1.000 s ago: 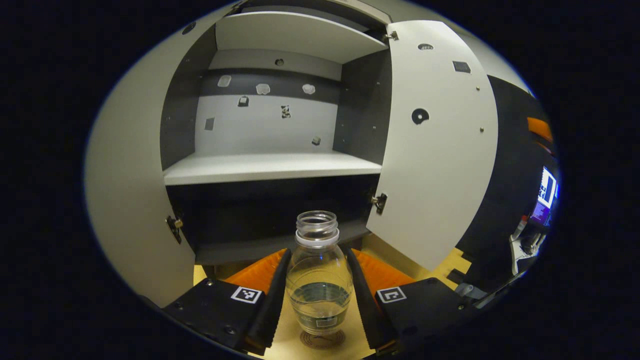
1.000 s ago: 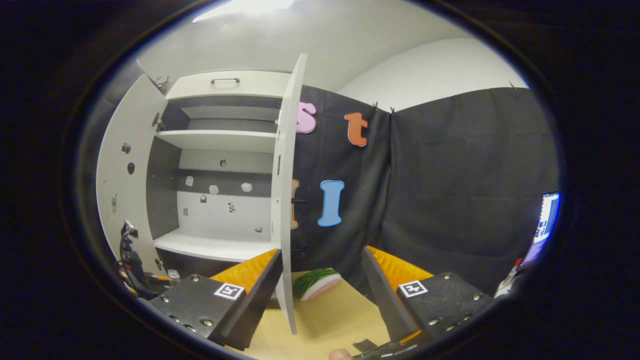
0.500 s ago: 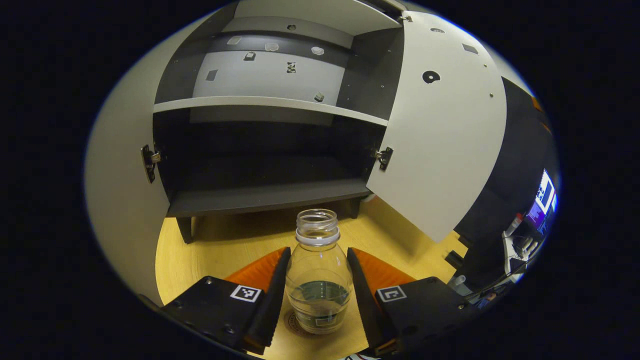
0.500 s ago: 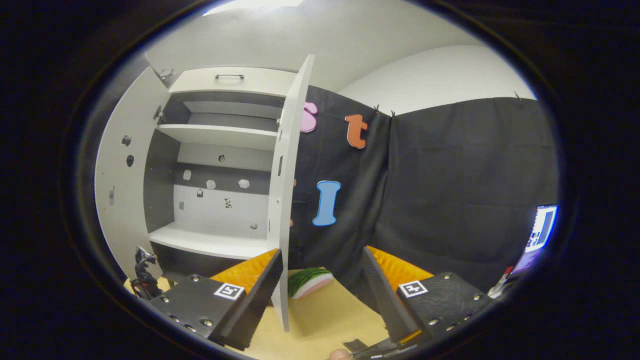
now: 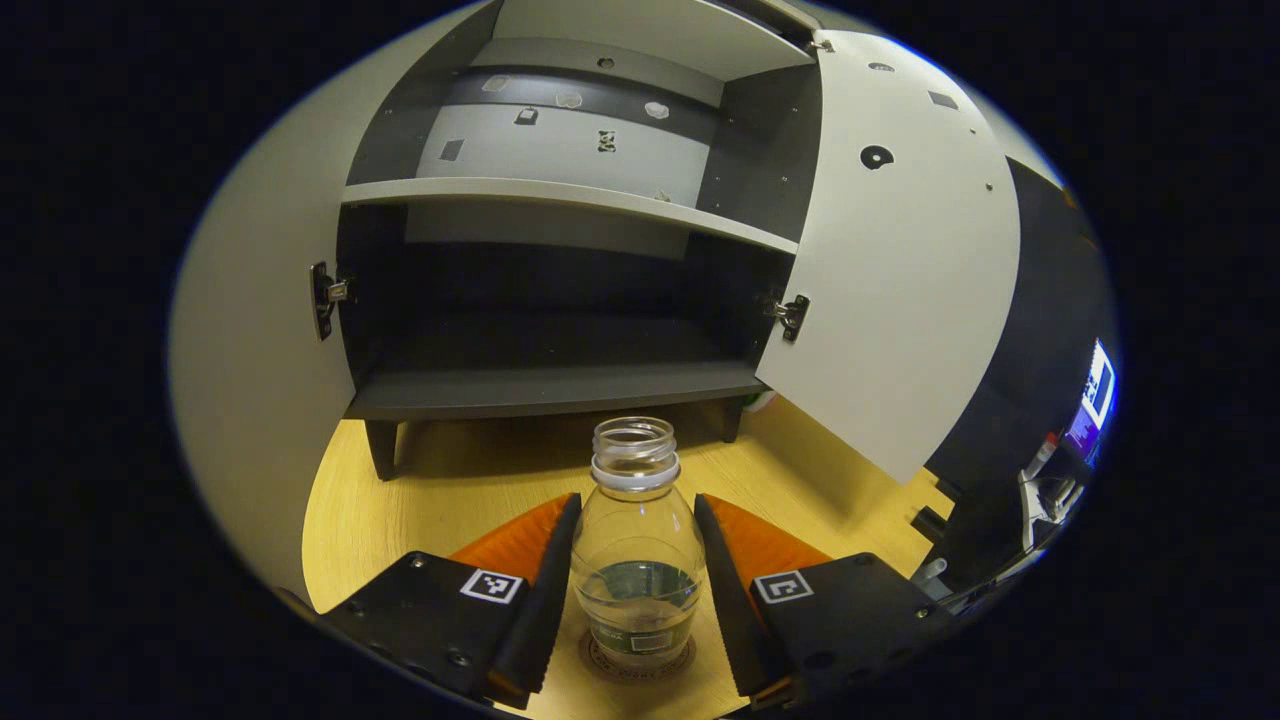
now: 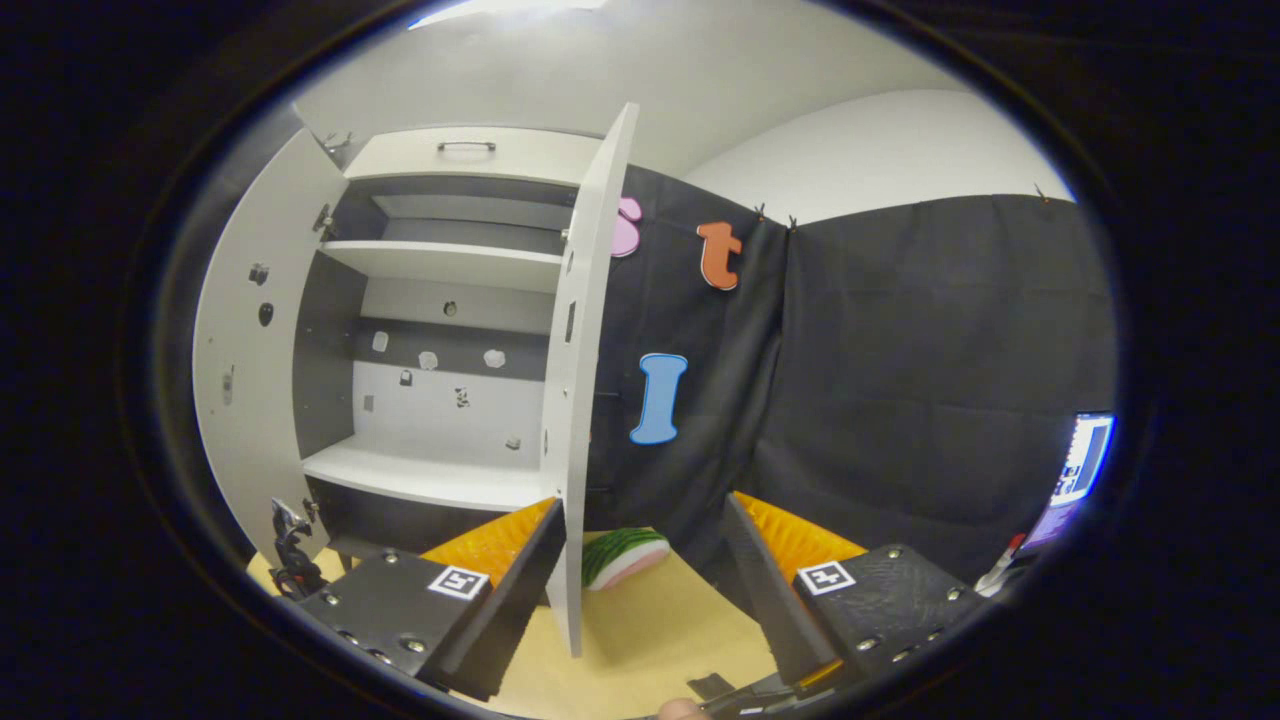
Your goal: Grasp the bottle in the cabinet with the left hand and place it on the coaster, then close the right door with the right hand and the left door with the left hand.
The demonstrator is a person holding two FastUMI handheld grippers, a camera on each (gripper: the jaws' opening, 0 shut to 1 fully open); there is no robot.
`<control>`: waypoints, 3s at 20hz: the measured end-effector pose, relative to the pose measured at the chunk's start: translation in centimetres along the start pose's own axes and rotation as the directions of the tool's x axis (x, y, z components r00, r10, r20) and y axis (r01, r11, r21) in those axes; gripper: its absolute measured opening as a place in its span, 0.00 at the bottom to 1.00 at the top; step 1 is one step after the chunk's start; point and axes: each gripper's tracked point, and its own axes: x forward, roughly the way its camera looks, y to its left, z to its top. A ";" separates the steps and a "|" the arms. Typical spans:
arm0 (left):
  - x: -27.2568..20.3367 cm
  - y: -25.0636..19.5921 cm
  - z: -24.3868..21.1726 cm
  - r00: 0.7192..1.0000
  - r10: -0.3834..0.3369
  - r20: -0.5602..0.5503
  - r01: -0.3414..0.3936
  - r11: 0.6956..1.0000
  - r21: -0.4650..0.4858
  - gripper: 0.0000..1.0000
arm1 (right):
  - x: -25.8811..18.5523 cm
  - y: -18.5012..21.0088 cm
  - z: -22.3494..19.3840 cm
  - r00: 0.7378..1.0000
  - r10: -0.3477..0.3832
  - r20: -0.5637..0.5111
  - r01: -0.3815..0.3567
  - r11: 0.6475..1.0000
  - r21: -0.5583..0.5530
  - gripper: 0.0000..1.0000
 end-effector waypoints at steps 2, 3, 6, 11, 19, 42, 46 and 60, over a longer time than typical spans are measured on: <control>-0.1 0.1 -0.5 1.000 0.002 0.011 -0.002 1.000 -0.002 0.70 | 0.2 0.0 -0.1 1.000 0.005 -0.007 -0.005 1.000 0.003 0.96; -0.5 0.0 -0.2 0.999 0.000 0.033 0.000 1.000 -0.005 0.70 | 0.1 0.3 -0.2 1.000 0.010 -0.011 -0.010 1.000 0.009 0.96; -0.7 -0.4 -0.5 0.999 -0.011 0.048 0.012 1.000 -0.009 0.69 | 0.0 0.4 -0.4 1.000 0.010 -0.019 -0.010 1.000 0.001 0.96; -1.8 -1.9 -1.2 0.998 -0.038 0.057 0.034 0.997 0.070 0.70 | 0.0 0.7 -1.1 0.999 0.008 -0.037 -0.008 1.000 -0.001 0.97; -3.8 -2.8 -2.3 0.998 -0.055 0.025 0.052 0.992 0.118 0.70 | 0.5 1.4 -1.5 0.999 0.027 -0.045 -0.027 1.000 0.006 0.96; -3.9 -2.9 -1.2 1.000 0.008 -0.022 -0.005 0.992 0.123 0.83 | -0.1 -0.4 -3.5 0.997 0.023 -0.078 -0.019 0.999 0.043 0.97; -4.2 -3.3 0.0 1.000 -0.003 -0.006 0.004 0.995 0.102 0.83 | -0.2 -0.5 -3.8 0.997 0.021 -0.079 -0.017 0.999 0.046 0.95; -11.1 -5.1 14.7 0.955 0.007 0.296 -0.045 0.991 0.124 0.82 | 1.3 -0.4 -3.5 0.997 0.052 -0.061 -0.047 0.996 0.080 0.97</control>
